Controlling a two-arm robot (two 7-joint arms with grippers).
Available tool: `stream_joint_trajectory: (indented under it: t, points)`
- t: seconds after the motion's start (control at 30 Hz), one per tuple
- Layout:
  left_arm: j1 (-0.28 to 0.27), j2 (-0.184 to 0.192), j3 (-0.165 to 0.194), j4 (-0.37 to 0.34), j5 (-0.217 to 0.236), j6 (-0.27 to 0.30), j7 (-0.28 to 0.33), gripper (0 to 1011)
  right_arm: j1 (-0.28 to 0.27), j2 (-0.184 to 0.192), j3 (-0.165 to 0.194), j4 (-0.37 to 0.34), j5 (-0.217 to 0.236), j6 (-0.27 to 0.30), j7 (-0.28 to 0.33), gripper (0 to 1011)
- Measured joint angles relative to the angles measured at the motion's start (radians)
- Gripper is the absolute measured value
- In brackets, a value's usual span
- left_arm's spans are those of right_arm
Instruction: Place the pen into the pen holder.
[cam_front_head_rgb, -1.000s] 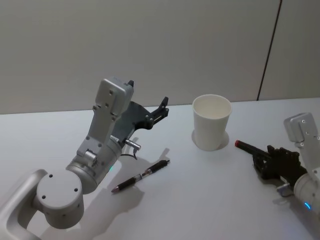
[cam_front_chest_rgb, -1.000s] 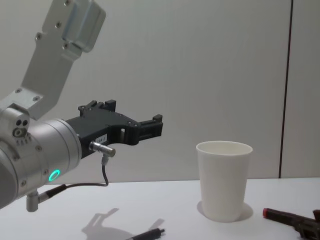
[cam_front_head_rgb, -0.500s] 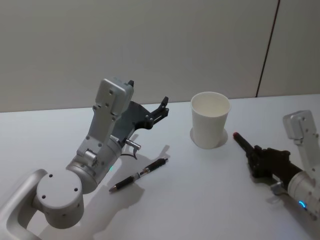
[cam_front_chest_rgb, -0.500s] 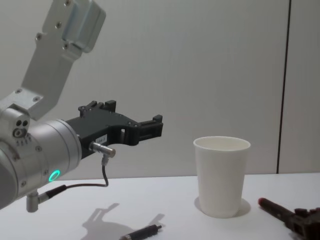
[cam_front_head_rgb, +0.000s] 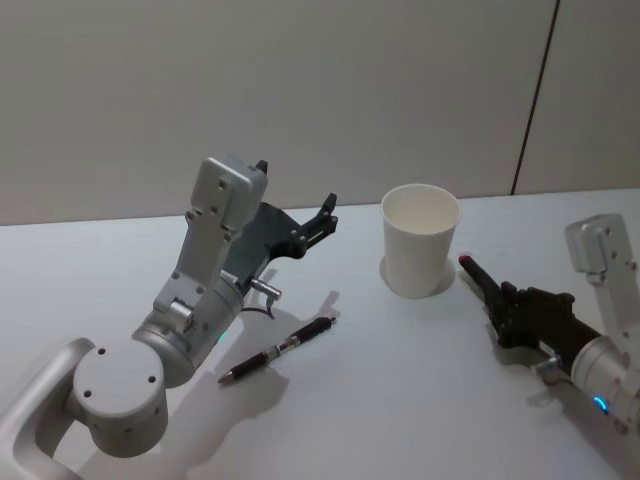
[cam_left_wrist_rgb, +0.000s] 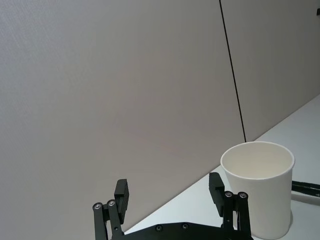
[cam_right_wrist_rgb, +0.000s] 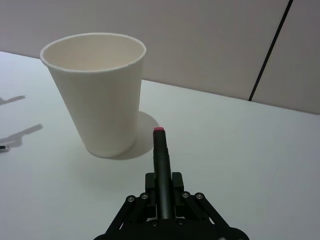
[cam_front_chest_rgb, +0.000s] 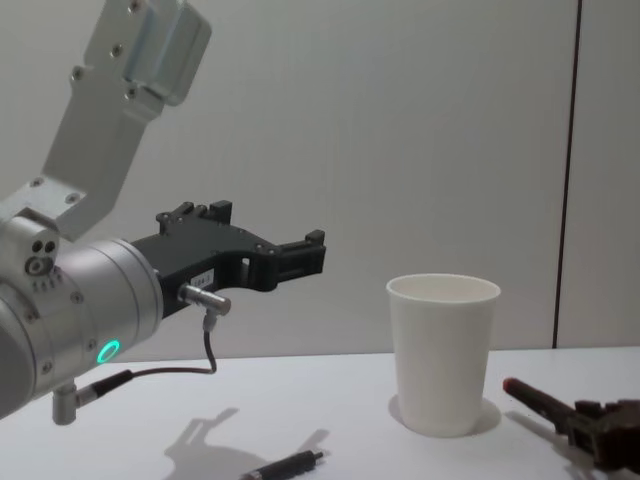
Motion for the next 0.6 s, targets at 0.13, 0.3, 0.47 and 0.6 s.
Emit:
stream_joint_trajectory:
  t: [0.13,0.3,0.47,0.6]
  points:
    - [0.0,0.0,0.0,0.0,0.0,0.0,0.0,1001,-0.003,0.001,0.001,-0.004,-0.004,-0.028,-0.01,187]
    - [0.0,0.0,0.0,0.0,0.0,0.0,0.0,1001,-0.008,0.004,0.005,-0.01,-0.008,-0.072,-0.026,187]
    - [0.0,0.0,0.0,0.0,0.0,0.0,0.0,1001,-0.016,0.008,0.012,-0.018,-0.009,-0.129,-0.049,187]
    - [0.0,0.0,0.0,0.0,0.0,0.0,0.0,1001,-0.022,0.011,0.017,-0.025,-0.011,-0.176,-0.068,187]
